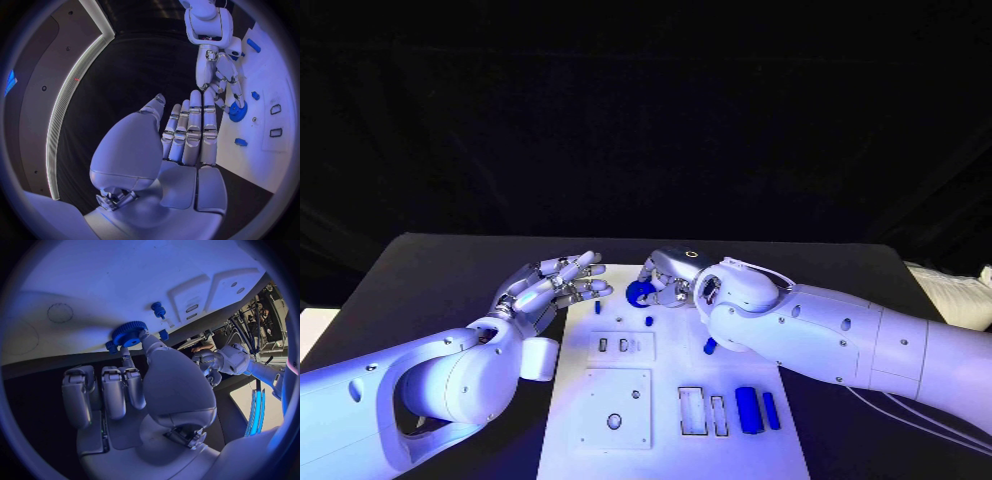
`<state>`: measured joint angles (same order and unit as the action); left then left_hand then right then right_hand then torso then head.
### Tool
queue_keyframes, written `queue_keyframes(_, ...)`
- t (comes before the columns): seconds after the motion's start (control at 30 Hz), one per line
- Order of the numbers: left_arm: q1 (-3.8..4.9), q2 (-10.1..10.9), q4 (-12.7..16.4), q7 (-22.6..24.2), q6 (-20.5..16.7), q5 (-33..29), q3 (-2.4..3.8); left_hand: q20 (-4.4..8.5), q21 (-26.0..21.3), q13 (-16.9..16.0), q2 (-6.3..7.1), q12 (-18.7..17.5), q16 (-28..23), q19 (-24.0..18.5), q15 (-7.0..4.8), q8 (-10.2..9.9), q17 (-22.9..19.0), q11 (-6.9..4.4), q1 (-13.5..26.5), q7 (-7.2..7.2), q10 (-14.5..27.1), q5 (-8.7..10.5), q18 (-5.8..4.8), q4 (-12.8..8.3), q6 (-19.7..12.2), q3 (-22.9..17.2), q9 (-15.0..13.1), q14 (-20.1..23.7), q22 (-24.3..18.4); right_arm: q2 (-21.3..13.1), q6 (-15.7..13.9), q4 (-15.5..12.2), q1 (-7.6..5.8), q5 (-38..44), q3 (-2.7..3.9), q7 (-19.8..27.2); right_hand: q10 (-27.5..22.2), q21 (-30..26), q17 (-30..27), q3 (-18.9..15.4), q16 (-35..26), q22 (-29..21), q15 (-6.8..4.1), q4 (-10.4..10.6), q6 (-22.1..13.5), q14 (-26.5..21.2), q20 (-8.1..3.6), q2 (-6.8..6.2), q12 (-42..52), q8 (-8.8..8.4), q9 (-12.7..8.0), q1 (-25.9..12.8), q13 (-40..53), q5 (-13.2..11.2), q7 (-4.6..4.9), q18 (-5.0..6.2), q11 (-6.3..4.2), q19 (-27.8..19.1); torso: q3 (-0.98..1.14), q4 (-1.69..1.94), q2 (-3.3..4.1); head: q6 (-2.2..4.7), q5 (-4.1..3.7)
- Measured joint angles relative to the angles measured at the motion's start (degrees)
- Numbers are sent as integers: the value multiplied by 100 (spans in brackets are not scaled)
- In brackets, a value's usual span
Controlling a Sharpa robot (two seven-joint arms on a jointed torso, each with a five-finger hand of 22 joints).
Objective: Assemble the parts on the task board
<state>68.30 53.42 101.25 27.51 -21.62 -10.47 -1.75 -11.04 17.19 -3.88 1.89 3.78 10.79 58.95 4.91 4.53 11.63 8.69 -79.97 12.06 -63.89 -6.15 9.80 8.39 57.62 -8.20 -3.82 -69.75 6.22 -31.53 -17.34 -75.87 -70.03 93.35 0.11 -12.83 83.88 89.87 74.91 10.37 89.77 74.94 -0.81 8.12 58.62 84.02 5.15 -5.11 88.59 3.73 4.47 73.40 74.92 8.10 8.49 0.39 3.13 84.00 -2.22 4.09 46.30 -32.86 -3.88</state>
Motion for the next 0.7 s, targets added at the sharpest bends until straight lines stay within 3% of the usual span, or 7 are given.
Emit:
queue_keyframes(0.27,0,-1,-4,-4,0,0,0,0,0,0,0,0,0,0,0,0,-1,0,0,0,0,0,0,0,0,0,0,0,0,-1,48,21,1,-59,-1,-6,0,0,0,-127,0,-1,0,456,-20,0,0,133,0,-2,0,-476,0,80,-20,0,0,0,2,-3,1,-4,4)
queue_keyframes(0.5,0,0,-5,-12,0,-1,0,0,0,0,-18,0,0,0,0,0,-1,0,18,0,0,0,0,0,0,0,0,0,-5,-11,59,21,-3,-146,2,-7,0,0,4,-206,0,-1,0,660,-20,0,0,159,0,-7,15,-670,-1,134,-20,0,0,0,2,-5,1,-14,5)
queue_keyframes(0.7,0,4,-5,-26,-2,-1,0,0,0,0,-23,0,0,0,0,0,-1,0,23,0,0,0,-1,0,0,0,0,0,-6,-33,45,5,-3,-186,3,-7,0,0,4,-230,0,-2,0,684,-20,0,0,142,0,-12,15,-697,-1,134,-20,0,0,0,6,-10,3,-9,0)
